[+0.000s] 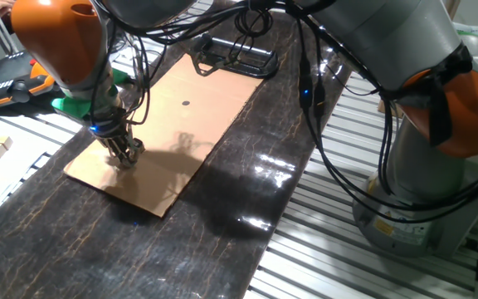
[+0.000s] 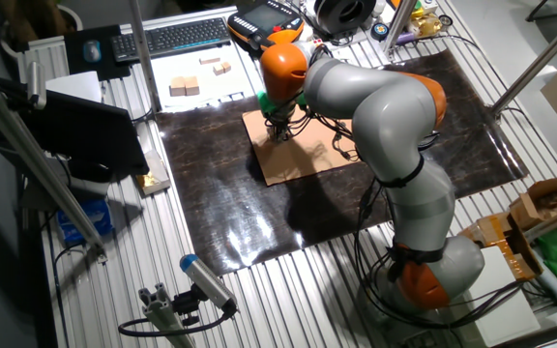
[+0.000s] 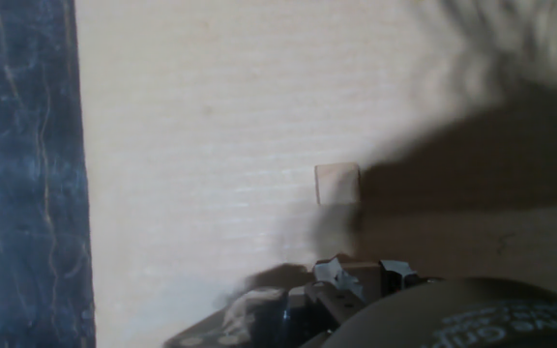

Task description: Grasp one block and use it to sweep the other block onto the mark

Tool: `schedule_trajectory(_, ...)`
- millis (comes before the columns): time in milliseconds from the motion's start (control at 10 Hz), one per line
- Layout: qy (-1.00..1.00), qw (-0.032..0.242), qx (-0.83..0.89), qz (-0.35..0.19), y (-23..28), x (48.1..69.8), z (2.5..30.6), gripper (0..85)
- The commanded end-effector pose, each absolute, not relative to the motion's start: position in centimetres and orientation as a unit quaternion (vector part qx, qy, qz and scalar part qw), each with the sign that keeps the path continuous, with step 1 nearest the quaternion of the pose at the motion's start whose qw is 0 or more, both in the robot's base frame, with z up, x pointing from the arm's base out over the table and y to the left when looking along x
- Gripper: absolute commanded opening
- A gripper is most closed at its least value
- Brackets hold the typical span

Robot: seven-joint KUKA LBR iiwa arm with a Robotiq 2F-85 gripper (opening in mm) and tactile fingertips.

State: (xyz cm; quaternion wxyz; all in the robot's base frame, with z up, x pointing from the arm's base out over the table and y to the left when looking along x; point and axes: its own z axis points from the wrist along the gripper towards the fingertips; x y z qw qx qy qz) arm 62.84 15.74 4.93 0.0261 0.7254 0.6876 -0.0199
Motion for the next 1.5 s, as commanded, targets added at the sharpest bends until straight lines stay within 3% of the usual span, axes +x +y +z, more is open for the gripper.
schedule_trajectory(0,0.689,0.027,0.724,-0.020,15.72,62.84,4.90,0.7)
schedule_trajectory(1400,0.710,0.033,0.703,-0.023,15.33,62.94,4.13,0.7)
